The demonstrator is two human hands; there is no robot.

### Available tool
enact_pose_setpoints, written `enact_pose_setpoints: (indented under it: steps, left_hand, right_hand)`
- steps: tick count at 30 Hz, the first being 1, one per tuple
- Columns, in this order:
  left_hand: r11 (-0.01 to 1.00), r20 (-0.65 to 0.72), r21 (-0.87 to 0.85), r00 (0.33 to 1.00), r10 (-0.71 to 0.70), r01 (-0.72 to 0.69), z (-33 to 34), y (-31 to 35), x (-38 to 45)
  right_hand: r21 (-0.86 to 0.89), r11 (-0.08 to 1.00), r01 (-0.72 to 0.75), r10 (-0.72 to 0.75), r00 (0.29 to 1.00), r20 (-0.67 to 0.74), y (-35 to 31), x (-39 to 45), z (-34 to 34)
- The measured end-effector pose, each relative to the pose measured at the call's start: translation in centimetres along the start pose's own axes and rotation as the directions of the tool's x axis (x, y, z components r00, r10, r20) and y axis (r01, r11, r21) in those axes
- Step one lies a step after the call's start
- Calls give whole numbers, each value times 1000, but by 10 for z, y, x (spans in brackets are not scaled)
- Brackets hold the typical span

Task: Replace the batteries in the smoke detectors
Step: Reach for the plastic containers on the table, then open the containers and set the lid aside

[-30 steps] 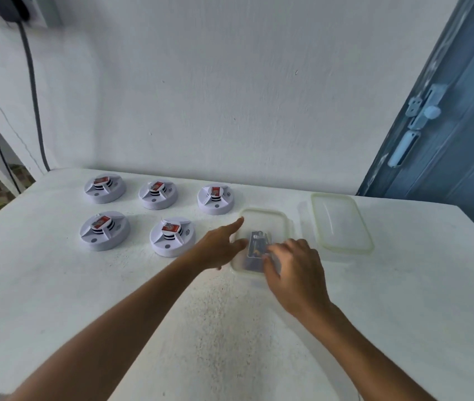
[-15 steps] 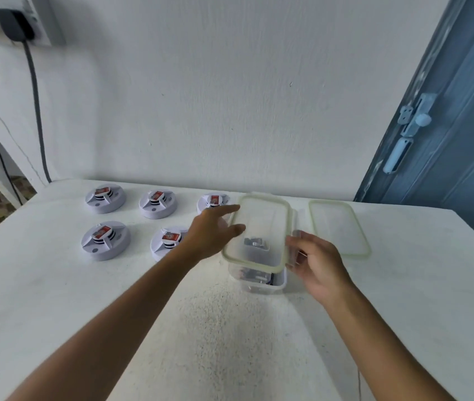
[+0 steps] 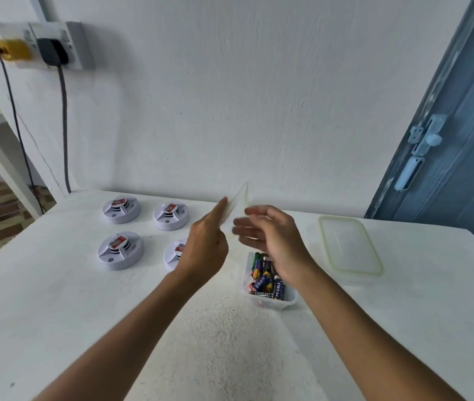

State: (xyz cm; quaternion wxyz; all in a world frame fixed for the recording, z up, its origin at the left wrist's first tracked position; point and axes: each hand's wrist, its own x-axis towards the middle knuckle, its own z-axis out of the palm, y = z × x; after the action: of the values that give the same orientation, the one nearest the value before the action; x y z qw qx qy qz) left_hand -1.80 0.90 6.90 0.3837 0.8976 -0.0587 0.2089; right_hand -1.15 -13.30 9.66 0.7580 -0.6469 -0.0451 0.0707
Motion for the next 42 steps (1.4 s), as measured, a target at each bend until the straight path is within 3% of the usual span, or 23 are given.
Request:
enact_pose_setpoints:
  steps: [1,2,3,5,8,12,14,17,20,23,25,30,32,42]
  left_hand:
    - [999,-37,-22,999,-38,38,-1,-2,0]
    - [996,-64,-56,995,-70,67,-1,-5,0]
    - [989,-77,-112,992,-102,93,-1,-8,0]
    - [950,-53,-260,980,-191,171,1,-18,0]
    - [883,-19,-385,954,-298,268,8,-24,-2]
    - [776,12,-514,907,-420,366,24,-23,-4]
    - [687,45,-595,870,-490,418,32,-23,-6]
    - [524,136,-709,821,-555,472,48,-20,-17]
    - [369,242,-781,789,-565,504,69,-16,-32]
    - [304,305,-787,767,-564,537,89,-14,-44]
    - [336,320,-749,756,-571,571,97,-15,-46]
    - [694,191,-396,793,-578,601,97,-27,-36]
    - [779,173,-264,823,-542,569,92,-31,-32]
    - [860,208,-60,849,-486,507,86,-43,-16]
  right_hand:
    - [-369,924,105,-110,994,8,5,-3,-7]
    - [-675,715,184,-159,982,100,12,-7,-13]
    - [-848,479,226,-121,974,192,21,-12,-20]
    - [-957,155,247,31,967,254,40,-24,-28]
    - [-950,-66,307,65,951,303,65,-36,-33]
    - [-941,-36,337,-183,923,337,79,-38,-41]
    - [-935,16,354,-356,876,325,79,-38,-45]
    - [-931,38,363,-493,817,298,73,-38,-50]
    - [-934,29,355,-545,789,284,60,-35,-55]
    - [-927,11,375,-533,787,312,58,-33,-62]
    - [-926,-1,377,-508,797,326,62,-35,-66]
    - [-924,26,381,-458,826,328,88,-40,-68]
    - [-921,32,389,-456,825,333,95,-37,-68]
    - [-916,11,400,-441,824,355,106,-27,-67]
